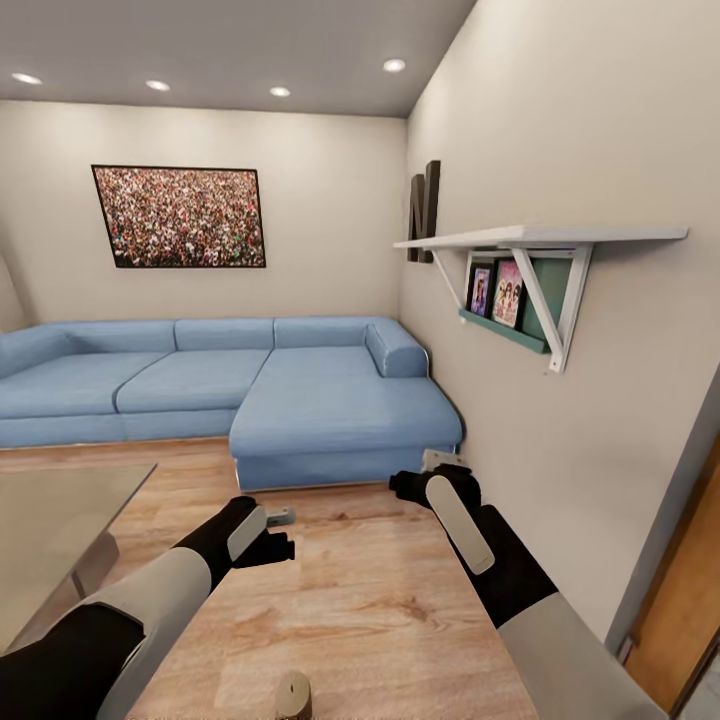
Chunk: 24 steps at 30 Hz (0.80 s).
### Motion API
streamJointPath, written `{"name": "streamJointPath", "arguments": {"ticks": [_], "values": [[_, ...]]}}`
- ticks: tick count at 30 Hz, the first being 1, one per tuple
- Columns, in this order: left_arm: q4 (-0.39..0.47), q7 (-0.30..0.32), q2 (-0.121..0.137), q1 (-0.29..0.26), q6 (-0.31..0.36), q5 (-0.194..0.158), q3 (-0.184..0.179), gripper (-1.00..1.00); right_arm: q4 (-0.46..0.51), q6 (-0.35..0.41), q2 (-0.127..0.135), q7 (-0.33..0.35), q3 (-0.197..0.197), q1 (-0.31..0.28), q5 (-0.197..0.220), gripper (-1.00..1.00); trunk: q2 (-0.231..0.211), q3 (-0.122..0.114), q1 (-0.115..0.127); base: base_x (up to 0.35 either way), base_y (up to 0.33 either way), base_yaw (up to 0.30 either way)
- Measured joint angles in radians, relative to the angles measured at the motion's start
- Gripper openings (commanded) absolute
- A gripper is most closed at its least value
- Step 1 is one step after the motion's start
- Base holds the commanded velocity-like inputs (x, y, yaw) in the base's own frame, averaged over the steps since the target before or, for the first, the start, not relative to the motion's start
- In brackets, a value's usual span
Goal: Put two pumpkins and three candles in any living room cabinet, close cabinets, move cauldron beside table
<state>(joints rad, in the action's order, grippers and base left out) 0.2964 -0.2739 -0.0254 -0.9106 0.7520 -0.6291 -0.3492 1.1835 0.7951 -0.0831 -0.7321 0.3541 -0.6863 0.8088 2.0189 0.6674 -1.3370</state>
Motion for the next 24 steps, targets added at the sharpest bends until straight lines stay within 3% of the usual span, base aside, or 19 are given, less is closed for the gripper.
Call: {"name": "streamJointPath", "arguments": {"ticks": [24], "values": [[0.000,-0.002,0.000,0.000,0.000,0.002,-0.004,1.00,-0.003,0.000,-0.001,0.002,0.002,0.000,0.000,1.00,0.168,0.075,-0.092,0.000,0.000,0.000]]}}
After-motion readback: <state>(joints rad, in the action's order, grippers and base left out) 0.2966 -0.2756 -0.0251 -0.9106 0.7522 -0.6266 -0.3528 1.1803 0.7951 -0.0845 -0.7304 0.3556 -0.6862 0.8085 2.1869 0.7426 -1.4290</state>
